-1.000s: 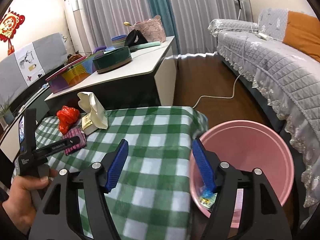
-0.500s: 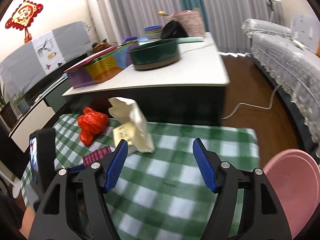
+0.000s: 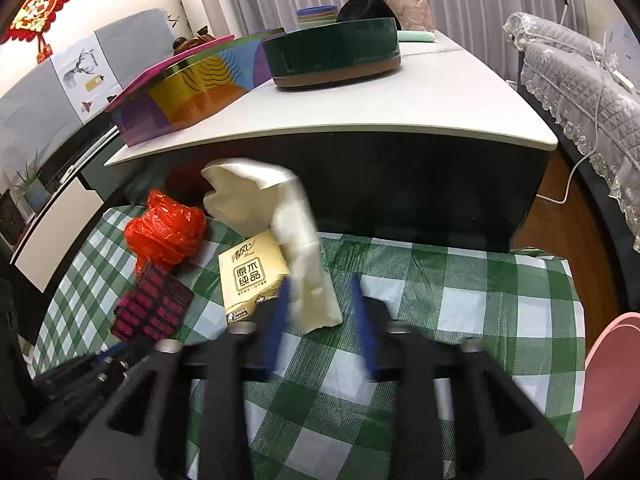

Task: Collect trash
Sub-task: 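Grasp the pink-black printed packet with the left tool while the right tool grasps the white paper bag, then carry the packet and white paper bag over the pink bin and open both tools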

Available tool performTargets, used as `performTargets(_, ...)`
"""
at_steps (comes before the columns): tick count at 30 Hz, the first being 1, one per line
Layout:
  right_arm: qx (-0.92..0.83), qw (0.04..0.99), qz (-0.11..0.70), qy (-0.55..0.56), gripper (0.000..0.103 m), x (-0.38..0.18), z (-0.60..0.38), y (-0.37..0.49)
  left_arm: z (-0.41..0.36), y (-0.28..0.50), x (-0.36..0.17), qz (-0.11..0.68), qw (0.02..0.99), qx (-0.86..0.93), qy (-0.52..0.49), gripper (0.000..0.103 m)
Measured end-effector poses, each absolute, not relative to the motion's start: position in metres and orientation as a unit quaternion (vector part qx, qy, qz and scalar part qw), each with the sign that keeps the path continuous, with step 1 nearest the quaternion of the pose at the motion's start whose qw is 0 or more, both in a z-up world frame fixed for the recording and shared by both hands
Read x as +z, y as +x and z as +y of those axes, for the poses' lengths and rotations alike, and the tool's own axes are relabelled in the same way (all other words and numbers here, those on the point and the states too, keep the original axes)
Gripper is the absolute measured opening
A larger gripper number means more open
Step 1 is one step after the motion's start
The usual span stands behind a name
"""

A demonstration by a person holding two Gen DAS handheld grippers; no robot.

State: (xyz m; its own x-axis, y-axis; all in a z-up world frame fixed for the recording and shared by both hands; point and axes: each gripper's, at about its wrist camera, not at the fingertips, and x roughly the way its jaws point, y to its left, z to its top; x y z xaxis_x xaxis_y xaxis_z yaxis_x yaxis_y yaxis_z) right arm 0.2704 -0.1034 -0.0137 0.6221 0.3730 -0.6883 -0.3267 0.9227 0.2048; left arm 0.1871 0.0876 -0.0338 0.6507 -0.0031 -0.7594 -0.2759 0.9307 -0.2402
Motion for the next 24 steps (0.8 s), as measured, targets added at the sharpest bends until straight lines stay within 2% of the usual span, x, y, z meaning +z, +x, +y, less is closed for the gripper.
performTargets(4, 0.181, 0.907, 0.378, 0.023, 0.004, -0.008, -0.111, 0.260, 0.088, 0.185, -0.028, 0.401, 0.898, 0.064, -0.170, 0.002)
performTargets(24, 0.125, 0.927, 0.354, 0.021, 0.003, 0.021, -0.181, 0.177, 0.047, 0.148, 0.009, 0.367, 0.922, 0.014, -0.124, 0.000)
